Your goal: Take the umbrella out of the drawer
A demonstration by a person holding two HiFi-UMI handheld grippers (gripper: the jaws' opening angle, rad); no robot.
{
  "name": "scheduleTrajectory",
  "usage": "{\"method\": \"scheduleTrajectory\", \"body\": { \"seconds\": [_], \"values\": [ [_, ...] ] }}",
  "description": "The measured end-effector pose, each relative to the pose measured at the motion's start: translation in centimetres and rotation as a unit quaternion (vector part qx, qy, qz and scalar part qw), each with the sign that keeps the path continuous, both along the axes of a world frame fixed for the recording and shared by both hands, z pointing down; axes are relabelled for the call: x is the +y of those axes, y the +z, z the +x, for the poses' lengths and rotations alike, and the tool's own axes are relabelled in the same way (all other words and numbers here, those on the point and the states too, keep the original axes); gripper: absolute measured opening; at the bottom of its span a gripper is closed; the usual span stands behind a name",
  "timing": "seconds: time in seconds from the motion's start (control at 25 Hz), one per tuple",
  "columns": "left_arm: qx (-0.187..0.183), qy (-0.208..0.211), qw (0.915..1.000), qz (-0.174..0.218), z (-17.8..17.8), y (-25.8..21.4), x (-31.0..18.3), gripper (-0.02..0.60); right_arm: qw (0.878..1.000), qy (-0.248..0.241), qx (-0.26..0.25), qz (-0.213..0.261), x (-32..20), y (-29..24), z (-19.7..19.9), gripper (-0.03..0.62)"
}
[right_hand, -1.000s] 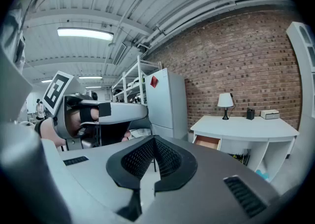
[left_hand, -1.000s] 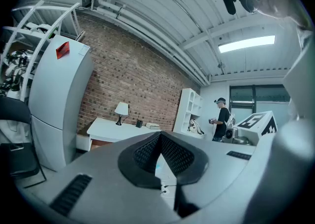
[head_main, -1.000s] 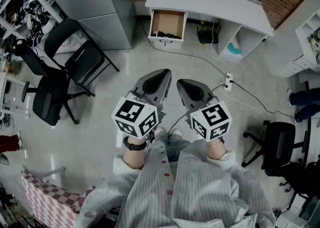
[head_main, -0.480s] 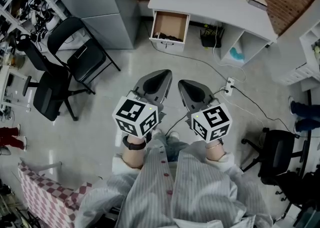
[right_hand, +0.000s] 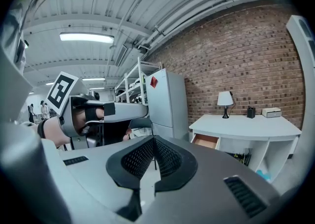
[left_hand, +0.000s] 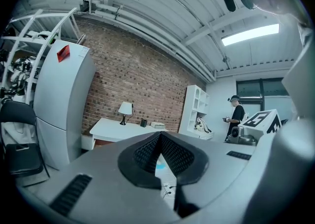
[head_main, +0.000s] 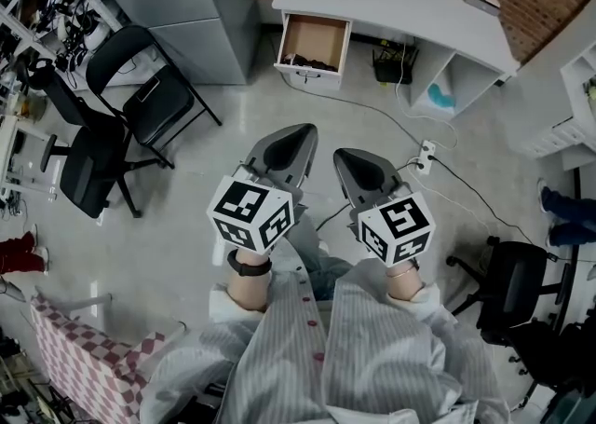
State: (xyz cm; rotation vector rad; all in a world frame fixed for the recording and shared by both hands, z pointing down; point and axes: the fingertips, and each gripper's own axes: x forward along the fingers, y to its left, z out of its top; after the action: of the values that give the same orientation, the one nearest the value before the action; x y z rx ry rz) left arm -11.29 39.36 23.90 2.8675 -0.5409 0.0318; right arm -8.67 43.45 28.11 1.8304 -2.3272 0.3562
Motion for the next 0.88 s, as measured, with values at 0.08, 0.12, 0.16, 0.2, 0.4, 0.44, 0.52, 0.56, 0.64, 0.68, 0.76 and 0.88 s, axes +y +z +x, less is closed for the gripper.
{"method": "scheduleTrajectory", "body": {
  "seconds": [0.08, 0.12, 0.16, 0.2, 0.4, 0.44, 0.52, 0.56, 0.64, 0.68, 0.76, 0.88],
  "values": [
    [-0.002, 0.002, 1.0000, -0.001, 0.4, 0.3, -0.2, 0.009, 1.000, -0.002, -0.003, -0.005, -0.3, 0.4, 0.3, 0.035],
    [-0.003, 0.003, 1.0000, 0.000, 0.7, 0.5, -0.5, 0.009, 1.000, -0.001, -0.005, -0.008, -0.6, 0.7, 0.6, 0.035],
    [-0.005, 0.004, 1.0000, 0.002, 0.9, 0.7, -0.9, 0.009, 1.000, 0.000, -0.008, -0.010, -1.1, 1.0, 0.8, 0.035],
    [-0.006, 0.004, 1.0000, 0.002, 1.1, 0.9, -1.5, 0.009, 1.000, 0.001, -0.010, -0.011, -1.7, 1.2, 1.1, 0.035],
    [-0.007, 0.002, 1.0000, -0.004, 2.3, 1.8, -6.0, 0.009, 1.000, 0.007, -0.016, -0.019, -5.9, 2.3, 2.3, 0.035],
    [-0.005, 0.001, 1.0000, -0.004, 2.7, 1.8, -7.2, 0.009, 1.000, 0.008, -0.016, -0.020, -7.1, 2.4, 2.8, 0.035],
    [-0.004, -0.001, 1.0000, -0.002, 3.8, 1.7, -9.9, 0.009, 0.999, 0.011, -0.018, -0.024, -9.4, 2.8, 3.8, 0.035],
    [-0.006, -0.001, 1.0000, -0.001, 4.4, 1.6, -11.2, 0.009, 0.999, 0.012, -0.020, -0.026, -10.6, 2.9, 4.5, 0.035],
    [-0.015, 0.000, 0.9999, 0.002, 5.8, 1.7, -14.0, 0.009, 0.999, 0.016, -0.025, -0.029, -13.2, 3.0, 5.7, 0.035],
    [-0.021, 0.000, 0.9998, 0.003, 6.4, 1.8, -15.4, 0.009, 0.999, 0.018, -0.027, -0.029, -14.5, 3.0, 6.3, 0.035],
    [-0.031, 0.000, 0.9995, 0.005, 7.6, 2.0, -18.0, 0.009, 0.999, 0.022, -0.030, -0.028, -17.1, 2.9, 7.5, 0.035],
    [-0.037, 0.004, 0.9993, 0.005, 9.0, 2.0, -21.2, 0.009, 0.999, 0.030, -0.033, -0.027, -20.3, 2.7, 9.3, 0.035]
  ]
}}
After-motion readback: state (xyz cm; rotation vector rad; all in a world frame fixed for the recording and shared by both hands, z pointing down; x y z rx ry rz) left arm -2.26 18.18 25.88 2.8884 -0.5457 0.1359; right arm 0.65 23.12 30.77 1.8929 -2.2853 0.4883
